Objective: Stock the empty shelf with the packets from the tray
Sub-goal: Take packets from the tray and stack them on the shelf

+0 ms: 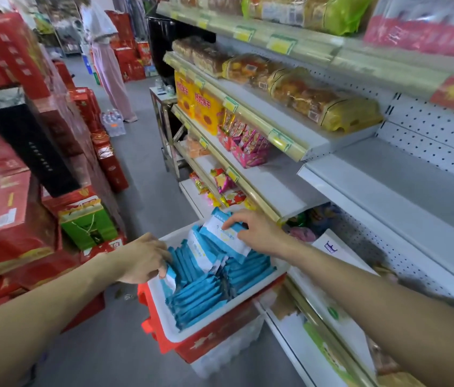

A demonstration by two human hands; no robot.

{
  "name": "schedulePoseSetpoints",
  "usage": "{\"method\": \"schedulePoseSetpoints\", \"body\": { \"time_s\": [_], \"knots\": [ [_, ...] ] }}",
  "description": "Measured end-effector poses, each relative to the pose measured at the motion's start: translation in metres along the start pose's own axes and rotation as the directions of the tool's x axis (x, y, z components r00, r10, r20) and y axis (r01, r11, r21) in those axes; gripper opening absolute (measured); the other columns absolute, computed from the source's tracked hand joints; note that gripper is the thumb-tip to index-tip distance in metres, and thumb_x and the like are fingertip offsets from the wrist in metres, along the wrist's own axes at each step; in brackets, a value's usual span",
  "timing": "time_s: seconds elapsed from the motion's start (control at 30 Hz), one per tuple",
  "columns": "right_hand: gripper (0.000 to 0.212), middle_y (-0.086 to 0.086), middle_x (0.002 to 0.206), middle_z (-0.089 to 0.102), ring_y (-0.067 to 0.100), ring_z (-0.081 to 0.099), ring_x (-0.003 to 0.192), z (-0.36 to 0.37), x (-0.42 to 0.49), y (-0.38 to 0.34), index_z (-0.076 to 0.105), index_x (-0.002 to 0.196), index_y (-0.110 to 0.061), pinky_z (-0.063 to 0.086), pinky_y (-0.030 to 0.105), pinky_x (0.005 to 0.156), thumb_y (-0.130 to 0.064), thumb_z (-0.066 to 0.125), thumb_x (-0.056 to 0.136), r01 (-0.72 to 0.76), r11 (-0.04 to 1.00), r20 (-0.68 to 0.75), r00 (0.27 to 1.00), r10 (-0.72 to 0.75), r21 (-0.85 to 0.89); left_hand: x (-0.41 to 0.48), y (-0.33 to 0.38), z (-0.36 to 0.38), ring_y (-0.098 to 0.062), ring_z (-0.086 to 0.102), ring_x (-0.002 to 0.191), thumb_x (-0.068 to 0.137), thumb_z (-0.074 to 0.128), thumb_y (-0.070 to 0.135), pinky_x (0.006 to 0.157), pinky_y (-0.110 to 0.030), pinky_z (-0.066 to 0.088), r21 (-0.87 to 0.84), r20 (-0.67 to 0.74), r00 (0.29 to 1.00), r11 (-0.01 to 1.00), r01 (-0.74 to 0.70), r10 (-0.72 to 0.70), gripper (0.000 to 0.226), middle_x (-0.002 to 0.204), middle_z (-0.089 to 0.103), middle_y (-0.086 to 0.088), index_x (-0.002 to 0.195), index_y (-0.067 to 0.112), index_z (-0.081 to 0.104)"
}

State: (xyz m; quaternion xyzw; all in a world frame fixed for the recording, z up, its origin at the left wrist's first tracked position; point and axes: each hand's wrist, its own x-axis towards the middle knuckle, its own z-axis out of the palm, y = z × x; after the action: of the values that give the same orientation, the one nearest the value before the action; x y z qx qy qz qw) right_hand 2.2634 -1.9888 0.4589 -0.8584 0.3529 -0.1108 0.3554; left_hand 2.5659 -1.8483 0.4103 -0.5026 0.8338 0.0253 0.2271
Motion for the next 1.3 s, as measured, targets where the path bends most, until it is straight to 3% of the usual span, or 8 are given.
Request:
{"method": "schedulePoseSetpoints", "body": {
  "time_s": [0.17, 0.33, 0.63, 0.77, 0.97, 1.07, 1.23, 1.3],
  "knots": [
    [0.049, -0.016, 0.123, 0.060, 0.015, 0.062, 0.104, -0.019, -0.012, 0.015, 0.072, 0.103, -0.041, 0.053, 0.044, 0.090, -0.005, 0.046, 0.083, -0.011, 0.998, 0.006, 1.000, 0.012, -0.055, 0.007, -0.009, -0.044, -0.012, 0.059, 0.101, 0.094, 0.050, 0.028, 0.086, -0.027, 0.038, -0.165, -0.070, 0.995, 0.985, 0.053, -0.065, 0.028, 0.115, 0.057, 0.018, 0.113, 0.043, 0.063],
    [0.051, -0.016, 0.115, 0.059, 0.006, 0.055, 0.109, -0.056, -0.030, 0.021, 0.072, 0.103, -0.034, 0.045, 0.032, 0.090, 0.004, 0.044, 0.083, 0.020, 0.995, -0.025, 0.999, -0.022, -0.097, 0.030, -0.012, -0.125, -0.003, 0.058, 0.094, 0.090, 0.053, 0.024, 0.090, -0.033, 0.050, -0.496, -0.130, 0.984, 0.868, 0.041, -0.121, 0.030, 0.111, 0.057, 0.020, 0.107, 0.046, 0.061],
    [0.047, -0.009, 0.109, 0.064, 0.012, 0.057, 0.098, -0.157, -0.102, 0.056, 0.073, 0.094, -0.032, 0.047, 0.034, 0.085, 0.005, 0.049, 0.080, -0.059, 0.980, -0.290, 0.957, 0.002, -0.189, 0.103, 0.036, -0.257, -0.014, 0.061, 0.101, 0.083, 0.048, 0.035, 0.089, -0.042, 0.052, -0.593, -0.213, 0.977, 0.795, -0.131, 0.002, 0.041, 0.120, 0.060, 0.013, 0.118, 0.056, 0.058],
    [0.047, -0.017, 0.105, 0.066, 0.011, 0.059, 0.093, -0.201, -0.161, 0.088, 0.070, 0.091, -0.035, 0.047, 0.035, 0.082, 0.002, 0.047, 0.075, -0.131, 0.973, -0.396, 0.917, 0.046, -0.189, 0.151, 0.073, -0.298, -0.020, 0.062, 0.089, 0.098, 0.052, 0.007, 0.074, -0.032, 0.051, -0.603, -0.279, 0.957, 0.760, -0.243, 0.085, 0.052, 0.119, 0.062, 0.006, 0.121, 0.052, 0.063],
    [0.047, -0.018, 0.105, 0.064, -0.001, 0.057, 0.093, -0.256, -0.268, 0.122, 0.071, 0.097, -0.035, 0.041, 0.025, 0.075, 0.003, 0.048, 0.084, -0.294, 0.936, -0.499, 0.851, 0.163, -0.195, 0.221, 0.143, -0.352, 0.000, 0.058, 0.092, 0.101, 0.047, 0.004, 0.069, -0.015, 0.047, -0.565, -0.355, 0.911, 0.728, -0.388, 0.209, 0.052, 0.127, 0.058, 0.014, 0.120, 0.049, 0.065],
    [0.043, -0.018, 0.106, 0.066, -0.011, 0.055, 0.092, -0.278, -0.322, 0.137, 0.073, 0.100, -0.029, 0.039, 0.009, 0.078, 0.004, 0.051, 0.086, -0.344, 0.925, -0.580, 0.791, 0.195, -0.158, 0.253, 0.176, -0.373, -0.006, 0.058, 0.095, 0.104, 0.045, 0.012, 0.068, -0.018, 0.045, -0.494, -0.390, 0.887, 0.757, -0.428, 0.247, 0.050, 0.133, 0.056, 0.012, 0.120, 0.055, 0.063],
    [0.046, -0.024, 0.105, 0.069, -0.004, 0.062, 0.100, -0.315, -0.408, 0.177, 0.075, 0.097, -0.030, 0.044, 0.014, 0.091, 0.004, 0.049, 0.081, -0.467, 0.881, -0.711, 0.643, 0.285, -0.069, 0.299, 0.225, -0.386, -0.014, 0.053, 0.114, 0.105, 0.050, 0.016, 0.088, -0.035, 0.051, -0.447, -0.436, 0.857, 0.760, -0.472, 0.275, 0.053, 0.142, 0.049, 0.021, 0.122, 0.065, 0.058],
    [0.049, -0.025, 0.105, 0.069, -0.016, 0.059, 0.098, -0.324, -0.439, 0.187, 0.075, 0.096, -0.028, 0.040, 0.007, 0.085, 0.006, 0.043, 0.083, -0.523, 0.853, -0.779, 0.533, 0.330, 0.004, 0.310, 0.244, -0.389, -0.011, 0.050, 0.112, 0.105, 0.051, 0.015, 0.085, -0.023, 0.047, -0.422, -0.474, 0.831, 0.754, -0.504, 0.290, 0.051, 0.136, 0.051, 0.025, 0.124, 0.062, 0.057]
  ]
}}
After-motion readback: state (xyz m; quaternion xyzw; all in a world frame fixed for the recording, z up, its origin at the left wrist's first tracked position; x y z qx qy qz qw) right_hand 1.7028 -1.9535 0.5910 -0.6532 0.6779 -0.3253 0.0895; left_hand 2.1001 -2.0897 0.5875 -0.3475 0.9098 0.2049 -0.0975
